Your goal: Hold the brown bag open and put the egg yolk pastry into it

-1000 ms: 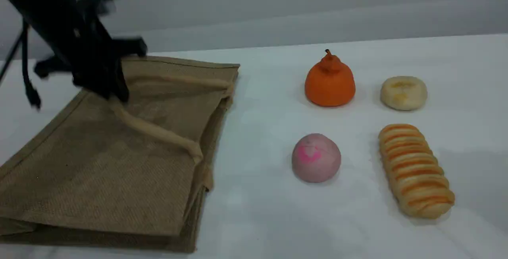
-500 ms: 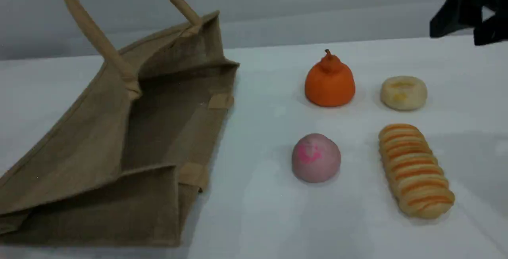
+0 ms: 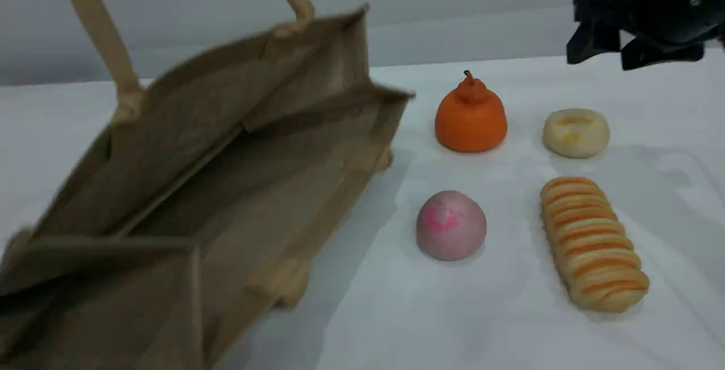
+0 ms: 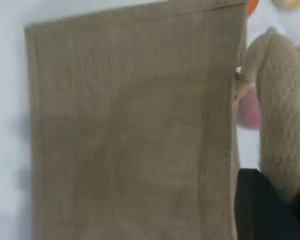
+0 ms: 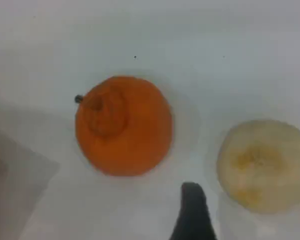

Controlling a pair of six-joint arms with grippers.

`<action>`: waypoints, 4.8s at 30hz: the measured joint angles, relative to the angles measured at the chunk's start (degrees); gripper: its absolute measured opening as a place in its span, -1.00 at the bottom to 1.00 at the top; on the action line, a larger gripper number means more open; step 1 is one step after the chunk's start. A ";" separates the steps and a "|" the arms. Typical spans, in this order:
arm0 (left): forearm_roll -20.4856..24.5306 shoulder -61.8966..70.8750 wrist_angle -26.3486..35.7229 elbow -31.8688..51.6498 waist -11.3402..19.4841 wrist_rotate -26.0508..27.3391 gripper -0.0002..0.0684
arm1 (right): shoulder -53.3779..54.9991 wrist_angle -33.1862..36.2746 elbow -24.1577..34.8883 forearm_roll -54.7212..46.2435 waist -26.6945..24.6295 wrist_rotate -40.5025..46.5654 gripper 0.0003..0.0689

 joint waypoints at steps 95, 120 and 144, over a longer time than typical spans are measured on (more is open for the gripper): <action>-4.69 0.06 -0.23 -2.81 0.00 5.20 -0.75 | 2.53 14.06 -8.18 13.67 30.61 -7.04 -0.91; -4.69 0.06 -0.17 -2.81 0.00 5.31 -0.75 | 8.41 19.83 -14.57 10.76 30.86 -9.87 0.30; -4.99 3.29 -2.34 -1.34 -0.38 5.98 -0.75 | -28.25 40.23 -14.57 -49.46 26.10 40.81 0.29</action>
